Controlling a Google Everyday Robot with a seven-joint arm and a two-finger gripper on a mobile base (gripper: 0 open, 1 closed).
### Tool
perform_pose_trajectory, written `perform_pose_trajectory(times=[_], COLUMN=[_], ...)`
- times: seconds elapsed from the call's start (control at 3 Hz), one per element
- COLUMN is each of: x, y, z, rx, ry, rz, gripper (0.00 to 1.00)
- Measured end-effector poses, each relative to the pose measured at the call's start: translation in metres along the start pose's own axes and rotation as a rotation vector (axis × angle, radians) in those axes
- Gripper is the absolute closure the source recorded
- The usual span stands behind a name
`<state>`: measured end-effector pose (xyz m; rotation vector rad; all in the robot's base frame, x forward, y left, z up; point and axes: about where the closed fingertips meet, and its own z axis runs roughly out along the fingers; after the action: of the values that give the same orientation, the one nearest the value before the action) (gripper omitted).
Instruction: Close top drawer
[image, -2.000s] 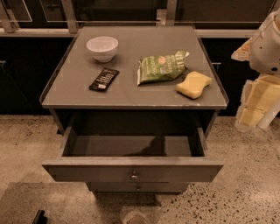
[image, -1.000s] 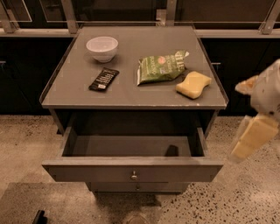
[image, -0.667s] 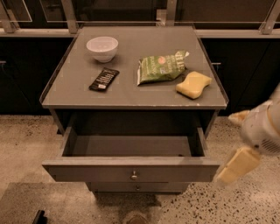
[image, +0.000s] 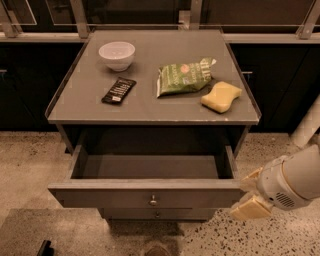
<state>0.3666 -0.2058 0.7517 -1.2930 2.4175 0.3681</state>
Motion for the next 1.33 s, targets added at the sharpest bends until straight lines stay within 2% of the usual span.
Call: perform_pose_trajectory(times=[0.33, 0.67, 1.0, 1.33], x=[0.000, 0.023, 0.054, 0.072], y=[0.000, 0.004, 0.002, -0.015], z=[0.000, 0.027, 0.076, 0.105], rx=[0.000, -0.045, -0.095, -0.093], ry=[-0.001, -0.054, -0.072, -0.091], rz=[0.000, 0.072, 0.171, 0.245], gripper=[0.66, 0.89, 1.00, 1.00])
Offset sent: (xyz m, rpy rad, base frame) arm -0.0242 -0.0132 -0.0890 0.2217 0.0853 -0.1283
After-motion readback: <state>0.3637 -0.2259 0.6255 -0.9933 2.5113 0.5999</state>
